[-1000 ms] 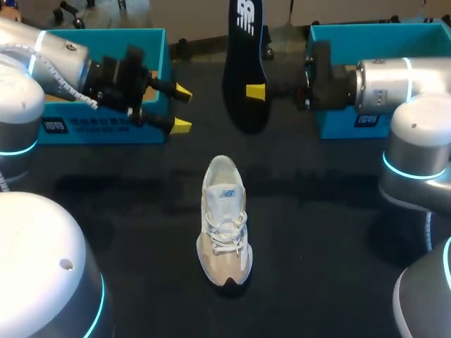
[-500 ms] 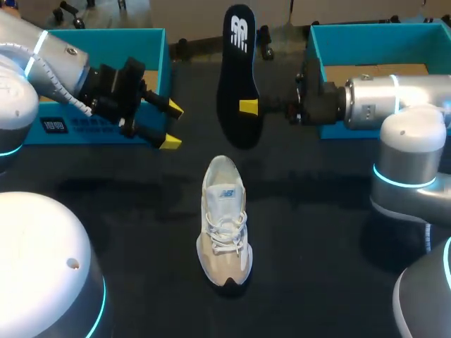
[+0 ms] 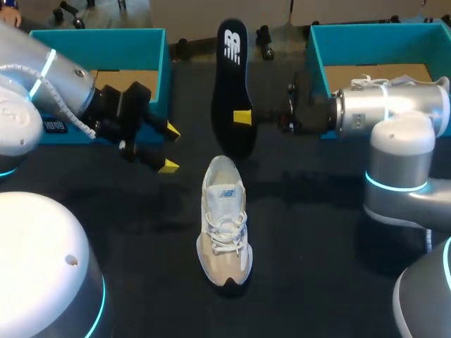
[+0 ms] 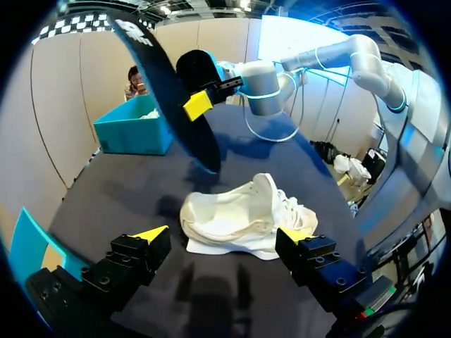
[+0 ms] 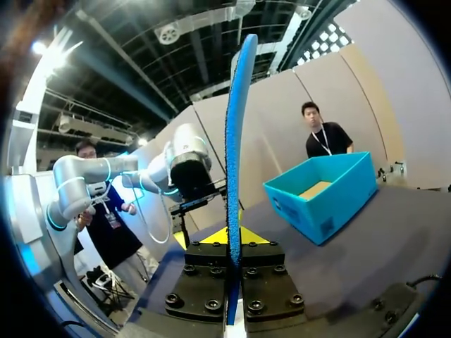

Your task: Take the shoe out of the shoebox, open the shoe tongue, remove and reinsert the insole, then place the shoe into the shoebox

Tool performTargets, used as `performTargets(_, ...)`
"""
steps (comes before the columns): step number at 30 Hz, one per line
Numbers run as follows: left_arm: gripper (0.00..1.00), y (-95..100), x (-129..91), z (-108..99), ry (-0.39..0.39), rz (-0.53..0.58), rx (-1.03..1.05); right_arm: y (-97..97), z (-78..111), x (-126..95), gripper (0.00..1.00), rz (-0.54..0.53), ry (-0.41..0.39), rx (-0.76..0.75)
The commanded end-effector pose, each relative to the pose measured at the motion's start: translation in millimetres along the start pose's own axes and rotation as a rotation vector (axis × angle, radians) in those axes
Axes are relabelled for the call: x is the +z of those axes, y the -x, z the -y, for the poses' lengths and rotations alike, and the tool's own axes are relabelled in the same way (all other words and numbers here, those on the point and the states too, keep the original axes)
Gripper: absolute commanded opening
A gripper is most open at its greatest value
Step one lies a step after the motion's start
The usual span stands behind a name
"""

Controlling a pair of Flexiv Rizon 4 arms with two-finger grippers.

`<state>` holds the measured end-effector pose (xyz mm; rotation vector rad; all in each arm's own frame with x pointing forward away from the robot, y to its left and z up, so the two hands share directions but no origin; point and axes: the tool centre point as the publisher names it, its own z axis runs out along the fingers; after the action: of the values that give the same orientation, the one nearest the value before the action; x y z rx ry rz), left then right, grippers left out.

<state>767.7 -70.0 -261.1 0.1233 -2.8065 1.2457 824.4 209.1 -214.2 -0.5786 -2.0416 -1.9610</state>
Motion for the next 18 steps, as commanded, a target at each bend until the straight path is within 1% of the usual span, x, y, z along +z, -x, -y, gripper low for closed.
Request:
performTargets(1,1.00,-10.0,3,-4,0.012,0.036,0.006,-2.2,9.1,1,0.00,0.007,0.004,0.013)
performTargets(7,1.00,-13.7,5,-6,0.032,0.075,0.002,-3.3,23.4,-1,0.00,0.011,0.006,0.027)
performTargets(13,1.00,-13.8,5,-7,0.036,0.076,-0.001,-3.4,37.6,3,0.00,0.004,0.000,0.038)
performTargets(15,1.00,-13.8,5,-7,0.036,0.076,-0.001,-4.0,39.6,2,0.00,-0.001,0.006,0.029)
performTargets(17,1.00,-13.8,5,-7,0.036,0.076,-0.001,-5.0,39.2,2,0.00,0.008,-0.028,0.009)
performTargets(18,1.00,-13.8,5,-7,0.036,0.076,-0.001,-5.0,39.2,2,0.00,0.006,-0.029,0.008)
